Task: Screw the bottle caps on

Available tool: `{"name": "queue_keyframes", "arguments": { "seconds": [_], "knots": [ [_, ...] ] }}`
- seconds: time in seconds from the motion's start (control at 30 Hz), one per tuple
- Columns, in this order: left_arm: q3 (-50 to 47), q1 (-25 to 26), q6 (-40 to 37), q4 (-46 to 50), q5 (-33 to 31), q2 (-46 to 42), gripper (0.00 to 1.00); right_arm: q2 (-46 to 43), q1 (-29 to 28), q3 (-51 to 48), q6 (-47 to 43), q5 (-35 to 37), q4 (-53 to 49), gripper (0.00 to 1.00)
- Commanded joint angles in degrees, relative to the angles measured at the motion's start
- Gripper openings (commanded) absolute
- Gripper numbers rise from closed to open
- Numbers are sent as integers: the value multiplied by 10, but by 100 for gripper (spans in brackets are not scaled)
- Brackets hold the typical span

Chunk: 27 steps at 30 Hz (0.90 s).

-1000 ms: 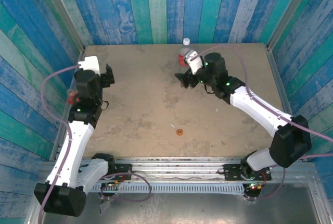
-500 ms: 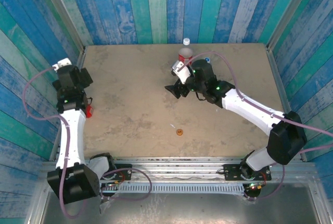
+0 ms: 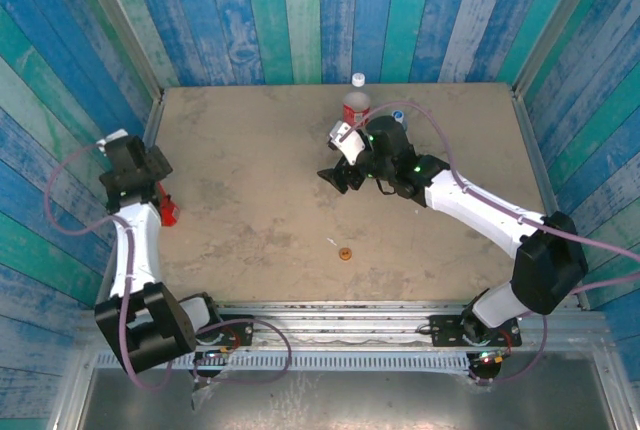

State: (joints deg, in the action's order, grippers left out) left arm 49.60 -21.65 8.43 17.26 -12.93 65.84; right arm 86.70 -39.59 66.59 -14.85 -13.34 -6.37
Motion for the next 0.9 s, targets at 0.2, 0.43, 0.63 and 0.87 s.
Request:
{"name": "queue_keyframes", "arguments": {
  "seconds": [0.2,0.43,0.63,0.87],
  "knots": [
    [-17,-2,-3,9,-9,41,94,8,-2,18,-15,-20,-16,90],
    [-11,-2,-2,35,3,58,97,9,-2,22,-15,-23,-20,90],
    [-27,-2,-4,31,11,47,81,8,-2,22,-15,-25,-21,89],
    [-24,-2,-8,37,10,37,61,11,-2,23,-13,-21,-21,89]
  ]
}}
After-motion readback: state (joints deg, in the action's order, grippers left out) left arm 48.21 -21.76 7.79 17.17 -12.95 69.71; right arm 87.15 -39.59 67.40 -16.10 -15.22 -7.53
